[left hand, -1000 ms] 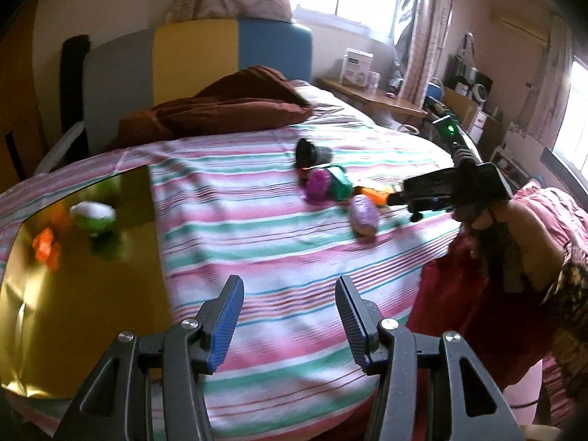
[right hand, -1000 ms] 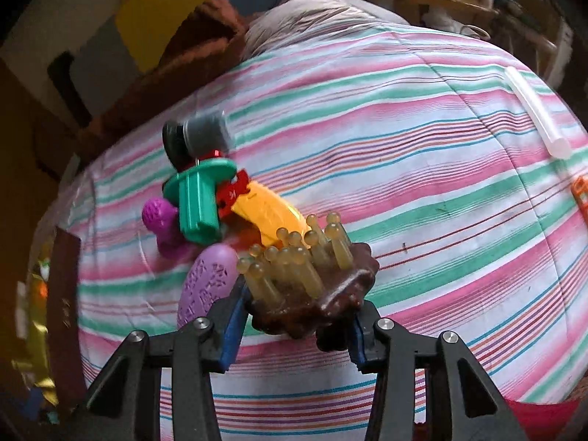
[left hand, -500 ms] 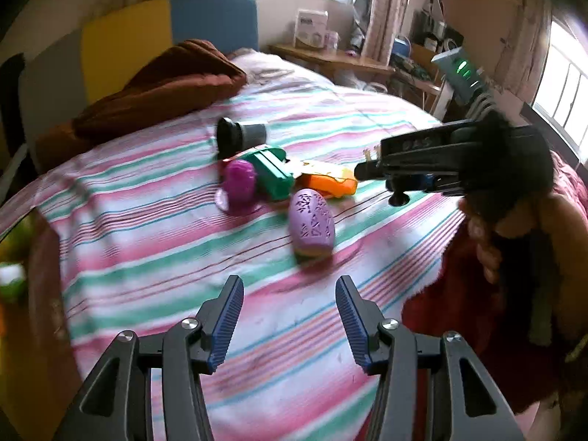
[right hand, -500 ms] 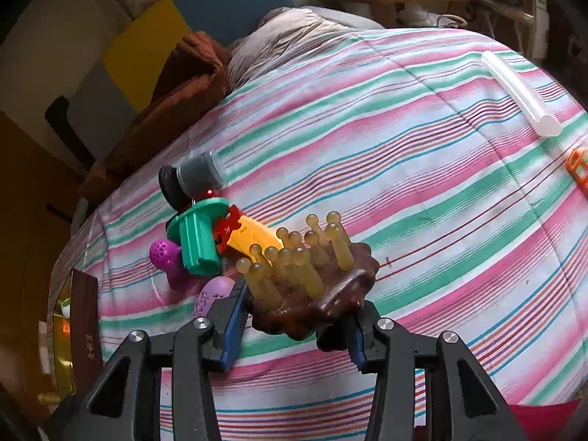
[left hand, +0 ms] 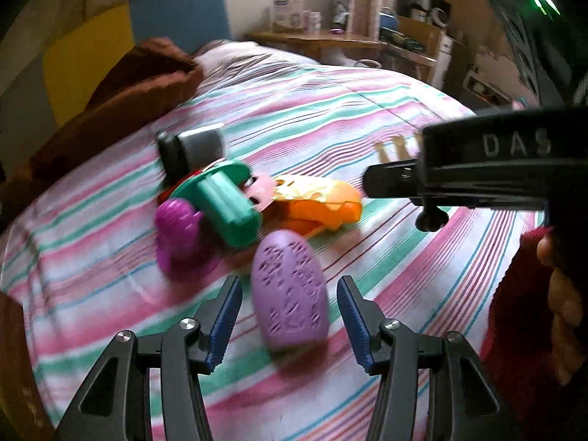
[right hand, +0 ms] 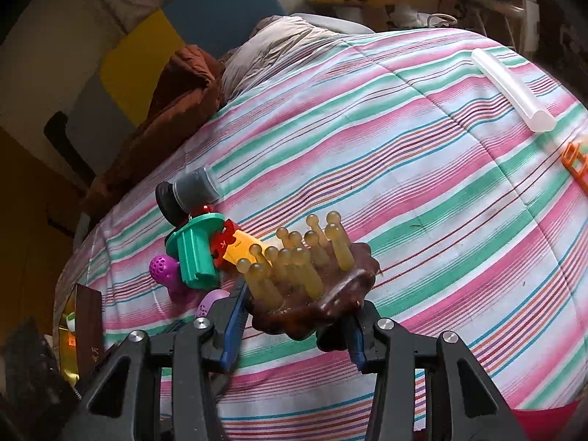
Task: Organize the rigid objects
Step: 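Grasp the brown pegged toy with the right tool while the left tool approaches the purple egg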
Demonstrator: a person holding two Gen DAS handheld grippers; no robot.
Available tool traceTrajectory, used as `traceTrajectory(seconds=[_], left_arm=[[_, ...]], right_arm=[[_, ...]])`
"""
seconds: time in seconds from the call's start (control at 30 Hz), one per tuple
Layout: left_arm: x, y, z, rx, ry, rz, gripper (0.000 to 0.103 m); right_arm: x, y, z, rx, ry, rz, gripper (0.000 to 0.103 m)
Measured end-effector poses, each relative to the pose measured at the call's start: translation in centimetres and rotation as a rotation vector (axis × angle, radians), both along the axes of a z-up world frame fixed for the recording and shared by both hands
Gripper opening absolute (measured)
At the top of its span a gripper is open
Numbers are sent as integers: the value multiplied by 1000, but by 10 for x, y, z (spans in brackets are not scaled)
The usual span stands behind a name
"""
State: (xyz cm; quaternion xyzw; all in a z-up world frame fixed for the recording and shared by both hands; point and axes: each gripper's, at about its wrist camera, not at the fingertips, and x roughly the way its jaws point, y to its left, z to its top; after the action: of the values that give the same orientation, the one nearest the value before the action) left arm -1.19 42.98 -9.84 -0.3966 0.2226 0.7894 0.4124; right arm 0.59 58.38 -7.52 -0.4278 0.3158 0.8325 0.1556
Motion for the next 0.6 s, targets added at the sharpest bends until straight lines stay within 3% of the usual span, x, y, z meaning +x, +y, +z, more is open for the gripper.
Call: traceTrajectory(seconds=[0.1,0.3,0.6], left_arm=[[1,6,-10,-22,19,-25,53],[-10,-12,-11,75,-43,-10,44],[10,-31,-12,71,30,-4,44]], right_arm=[[-1,-1,-1,1,-2,7,47],[0,1,-1,-15,9,0,47],[-3,-8,6,-30,71,63,47]])
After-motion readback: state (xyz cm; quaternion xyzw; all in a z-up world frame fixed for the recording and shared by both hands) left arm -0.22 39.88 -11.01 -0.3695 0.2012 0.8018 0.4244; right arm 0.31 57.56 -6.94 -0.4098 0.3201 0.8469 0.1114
